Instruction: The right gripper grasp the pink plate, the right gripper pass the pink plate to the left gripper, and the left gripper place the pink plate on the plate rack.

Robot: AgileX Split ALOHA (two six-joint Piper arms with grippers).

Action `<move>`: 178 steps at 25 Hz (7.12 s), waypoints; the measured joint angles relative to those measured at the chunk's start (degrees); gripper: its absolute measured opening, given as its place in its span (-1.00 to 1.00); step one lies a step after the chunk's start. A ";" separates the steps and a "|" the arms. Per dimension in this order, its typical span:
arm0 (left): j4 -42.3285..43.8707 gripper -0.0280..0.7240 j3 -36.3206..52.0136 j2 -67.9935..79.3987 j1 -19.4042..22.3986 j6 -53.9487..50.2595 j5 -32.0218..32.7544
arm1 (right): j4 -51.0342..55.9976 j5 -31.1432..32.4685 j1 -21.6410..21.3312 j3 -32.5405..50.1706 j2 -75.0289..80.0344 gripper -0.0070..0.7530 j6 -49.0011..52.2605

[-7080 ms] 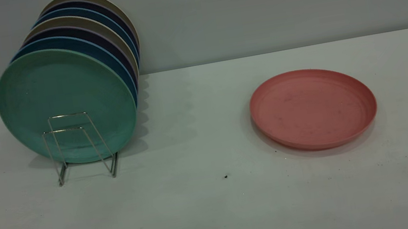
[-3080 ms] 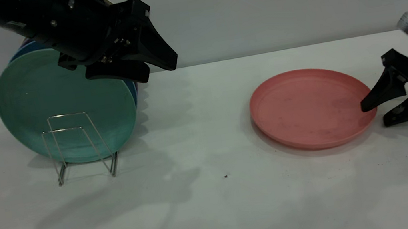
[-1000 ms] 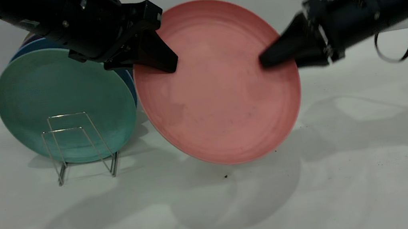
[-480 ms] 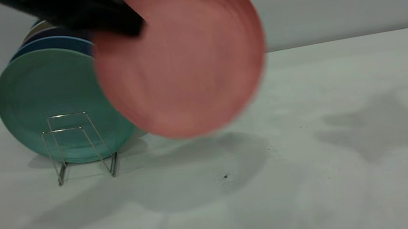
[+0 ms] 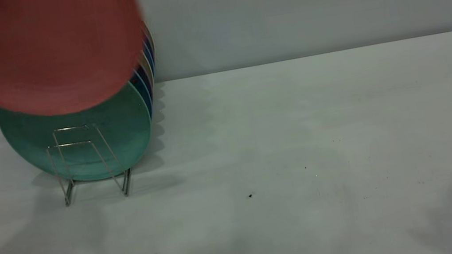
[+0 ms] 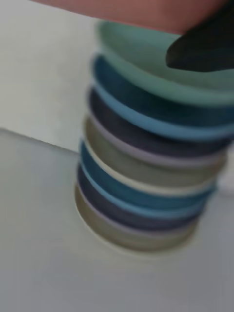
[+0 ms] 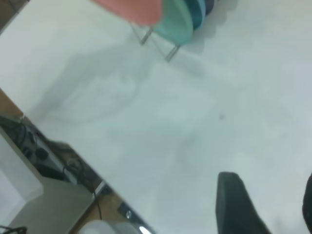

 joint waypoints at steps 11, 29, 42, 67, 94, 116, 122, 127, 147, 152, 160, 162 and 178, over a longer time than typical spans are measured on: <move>4.58 -0.68 0.05 1.30 0.07 16.32 -2.15 | -10.99 -0.36 0.00 28.90 -30.22 -0.12 8.13; 4.30 -0.68 0.05 9.75 0.07 16.65 -2.96 | -29.99 -3.80 0.00 38.98 -64.83 -0.14 27.88; 4.66 -0.68 0.15 4.99 0.07 13.72 -2.27 | -32.38 -4.10 0.00 38.98 -64.87 -0.35 30.79; 4.66 -0.68 0.09 7.03 0.07 13.90 -6.64 | -32.44 -4.10 0.00 38.98 -64.87 -0.35 30.84; 4.51 -0.31 0.09 14.44 0.77 11.35 -4.90 | -33.91 -4.21 0.00 38.98 -64.87 -0.35 32.72; 4.37 0.15 0.09 14.69 0.77 5.01 -7.39 | -33.91 -4.27 0.00 38.98 -64.87 -0.35 32.74; 4.37 0.15 0.09 11.68 0.77 3.22 -7.07 | -33.91 -4.27 0.00 38.98 -64.87 -0.35 32.74; 4.43 0.15 0.09 3.61 0.77 -9.51 -3.36 | -33.91 -4.27 0.00 38.98 -64.87 -0.35 32.74; 35.98 0.15 0.08 -25.58 0.77 -77.07 38.10 | -34.03 -4.27 5.64 39.15 -67.63 -0.35 32.96; 35.24 0.15 2.01 -28.41 0.77 -82.20 38.10 | -34.03 -4.27 9.35 39.15 -70.14 -0.35 32.94; 34.33 0.15 23.65 -40.02 0.77 -87.09 38.04 | -33.97 -4.27 9.66 39.15 -70.24 -0.35 32.94; 33.77 0.15 30.07 -44.36 0.77 -87.99 37.70 | -33.97 -4.27 9.66 39.15 -70.24 -0.35 32.97; 33.41 0.26 38.30 -69.75 0.77 -96.78 34.88 | -33.97 -4.27 9.66 39.15 -70.24 -0.35 34.64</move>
